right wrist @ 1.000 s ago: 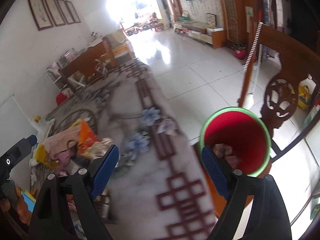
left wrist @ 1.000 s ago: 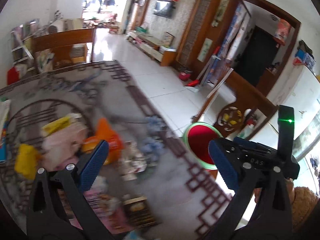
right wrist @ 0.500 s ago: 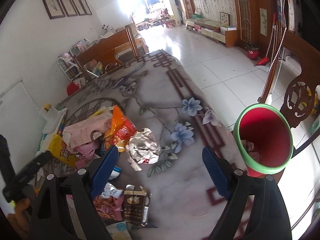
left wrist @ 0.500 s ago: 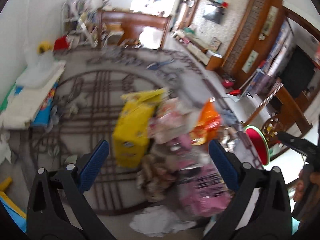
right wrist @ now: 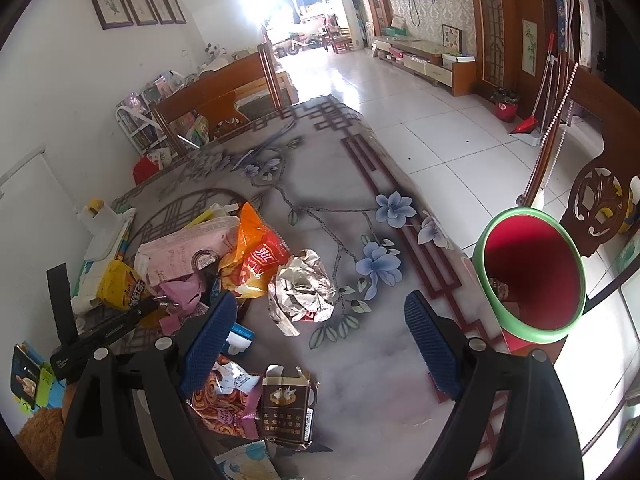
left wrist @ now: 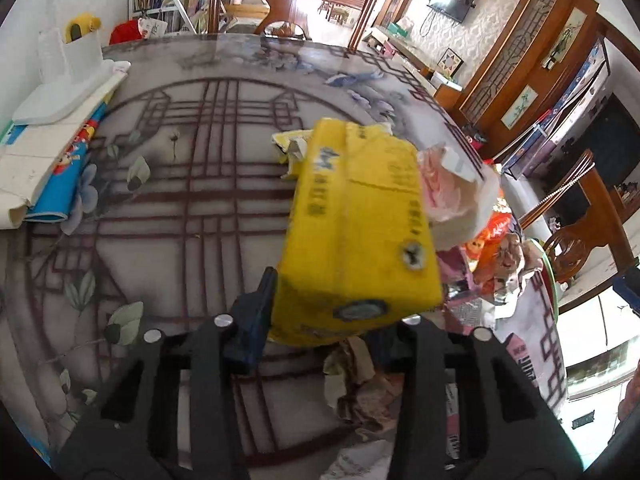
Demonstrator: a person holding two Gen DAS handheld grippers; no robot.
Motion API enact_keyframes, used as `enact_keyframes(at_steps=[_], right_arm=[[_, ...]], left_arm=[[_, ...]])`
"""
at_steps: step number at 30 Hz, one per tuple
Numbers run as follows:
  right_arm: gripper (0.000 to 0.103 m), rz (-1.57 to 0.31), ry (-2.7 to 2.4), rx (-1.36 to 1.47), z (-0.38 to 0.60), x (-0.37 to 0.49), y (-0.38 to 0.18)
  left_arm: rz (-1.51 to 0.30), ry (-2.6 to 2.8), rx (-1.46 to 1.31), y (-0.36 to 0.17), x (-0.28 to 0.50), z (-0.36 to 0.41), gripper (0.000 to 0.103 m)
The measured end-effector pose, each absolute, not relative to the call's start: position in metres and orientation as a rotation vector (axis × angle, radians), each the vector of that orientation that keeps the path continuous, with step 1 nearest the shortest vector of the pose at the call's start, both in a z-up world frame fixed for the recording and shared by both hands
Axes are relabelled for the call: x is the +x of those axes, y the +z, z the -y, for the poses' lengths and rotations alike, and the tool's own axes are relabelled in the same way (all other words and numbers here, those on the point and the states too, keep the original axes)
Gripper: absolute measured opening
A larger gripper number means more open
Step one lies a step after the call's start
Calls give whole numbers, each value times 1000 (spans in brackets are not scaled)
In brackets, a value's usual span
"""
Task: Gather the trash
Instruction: 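Grasp the yellow juice carton with the left tool while the right tool grasps the orange snack bag, then carry the carton and orange bag with both tools over the red bin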
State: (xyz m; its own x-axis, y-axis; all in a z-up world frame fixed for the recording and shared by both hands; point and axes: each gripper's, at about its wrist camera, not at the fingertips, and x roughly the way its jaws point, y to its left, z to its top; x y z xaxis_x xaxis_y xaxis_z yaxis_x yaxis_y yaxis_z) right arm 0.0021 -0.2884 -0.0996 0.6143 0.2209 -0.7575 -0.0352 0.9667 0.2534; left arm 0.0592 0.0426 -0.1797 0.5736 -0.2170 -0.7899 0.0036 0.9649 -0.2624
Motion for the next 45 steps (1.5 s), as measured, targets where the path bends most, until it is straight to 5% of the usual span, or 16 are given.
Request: enact_keyframes(at_steps=[23,26,27,30,45], right_arm=[[86,-1128,382,12,203,153,-165],[65,-1146,427,12,198,156,-173],[46,-1162,437,11,197,156,-177],[33,-1178,478,37,195,154,-179],[30,-921,446,139,227,89,-96]], left_arm=[[-861,-152,-295,-120,41,-66,35],[-854,-137,-305,-116,42,-69,35],[-851,-133,-306,-116,41,-69,35],[-849,-120,-311,-115,39,-71,35],[-788,-139,-301,-90,32,-57,35]])
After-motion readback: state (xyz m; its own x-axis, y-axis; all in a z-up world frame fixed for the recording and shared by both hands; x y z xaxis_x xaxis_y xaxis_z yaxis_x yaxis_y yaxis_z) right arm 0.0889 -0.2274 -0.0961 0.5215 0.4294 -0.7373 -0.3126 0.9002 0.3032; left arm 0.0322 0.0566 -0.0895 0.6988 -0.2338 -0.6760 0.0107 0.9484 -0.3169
